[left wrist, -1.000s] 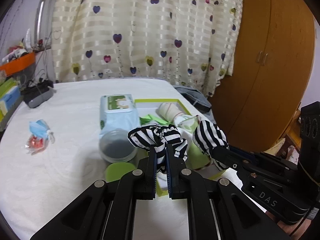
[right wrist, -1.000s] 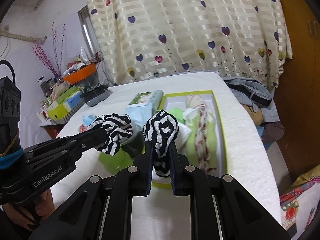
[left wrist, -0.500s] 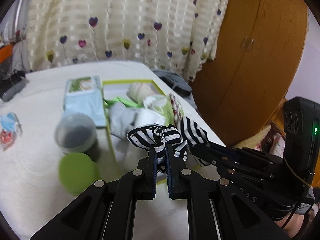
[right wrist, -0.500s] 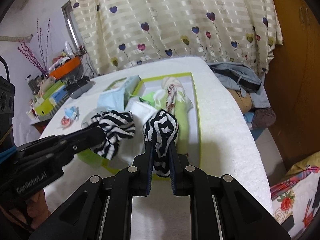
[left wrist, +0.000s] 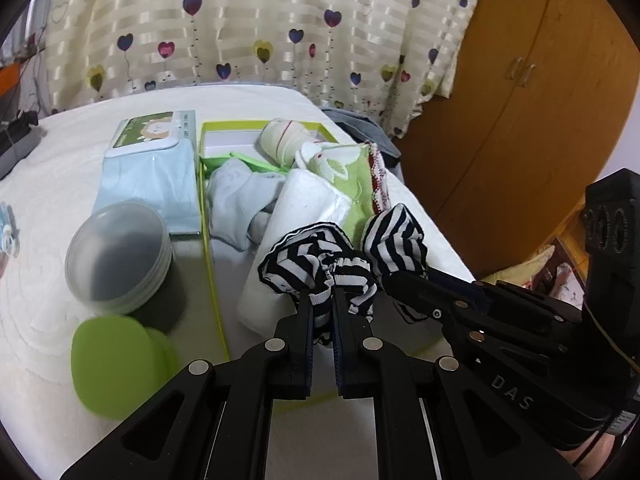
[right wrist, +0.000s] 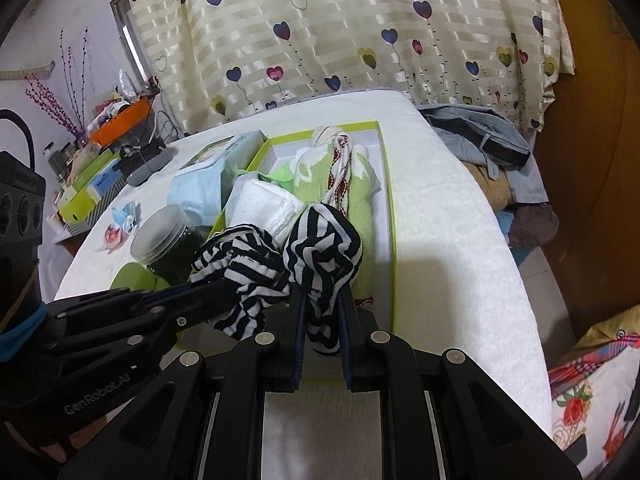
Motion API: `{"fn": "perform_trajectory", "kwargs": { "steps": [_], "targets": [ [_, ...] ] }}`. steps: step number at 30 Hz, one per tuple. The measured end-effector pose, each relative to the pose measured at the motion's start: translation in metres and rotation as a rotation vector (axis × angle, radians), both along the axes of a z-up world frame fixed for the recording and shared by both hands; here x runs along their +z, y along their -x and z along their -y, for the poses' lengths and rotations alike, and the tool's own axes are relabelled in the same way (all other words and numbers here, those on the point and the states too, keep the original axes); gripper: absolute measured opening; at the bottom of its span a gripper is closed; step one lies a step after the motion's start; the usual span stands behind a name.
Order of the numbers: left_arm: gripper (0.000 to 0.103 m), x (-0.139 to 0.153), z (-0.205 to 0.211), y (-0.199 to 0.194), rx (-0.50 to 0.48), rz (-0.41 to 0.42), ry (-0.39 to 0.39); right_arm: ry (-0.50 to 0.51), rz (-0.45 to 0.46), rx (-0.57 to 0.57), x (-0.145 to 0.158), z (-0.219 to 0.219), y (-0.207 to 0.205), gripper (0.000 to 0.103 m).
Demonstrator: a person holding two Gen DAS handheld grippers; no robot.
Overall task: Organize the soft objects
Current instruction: 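Carry both striped socks over the lime-green box with both grippers, then open both grippers to drop the striped socks into the box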
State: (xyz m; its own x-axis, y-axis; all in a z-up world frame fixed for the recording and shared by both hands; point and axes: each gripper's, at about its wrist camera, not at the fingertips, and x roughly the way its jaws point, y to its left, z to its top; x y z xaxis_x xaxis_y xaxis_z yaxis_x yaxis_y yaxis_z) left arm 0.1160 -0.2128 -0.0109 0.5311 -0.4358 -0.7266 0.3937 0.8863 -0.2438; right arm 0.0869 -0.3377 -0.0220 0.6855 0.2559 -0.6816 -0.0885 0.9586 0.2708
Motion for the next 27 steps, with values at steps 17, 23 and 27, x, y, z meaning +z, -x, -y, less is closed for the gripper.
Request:
{"fn": "perform_trajectory", "kwargs": {
  "steps": [17, 23, 27],
  "targets": [
    [0.012, -0.004, 0.006, -0.016, 0.002, -0.012, -0.013, 0.012, -0.007, 0.018, -0.002, 0.006, -0.021, 0.018],
    [0.022, 0.002, 0.001, -0.001, -0.006, 0.005, -0.001, 0.033, 0.0, -0.006, 0.0, 0.006, -0.002, 0.041],
    [0.023, 0.005, -0.003, 0.009, -0.009, 0.012, 0.003, 0.039, 0.007, -0.008, 0.002, 0.002, 0.01, 0.041]
  ]
}}
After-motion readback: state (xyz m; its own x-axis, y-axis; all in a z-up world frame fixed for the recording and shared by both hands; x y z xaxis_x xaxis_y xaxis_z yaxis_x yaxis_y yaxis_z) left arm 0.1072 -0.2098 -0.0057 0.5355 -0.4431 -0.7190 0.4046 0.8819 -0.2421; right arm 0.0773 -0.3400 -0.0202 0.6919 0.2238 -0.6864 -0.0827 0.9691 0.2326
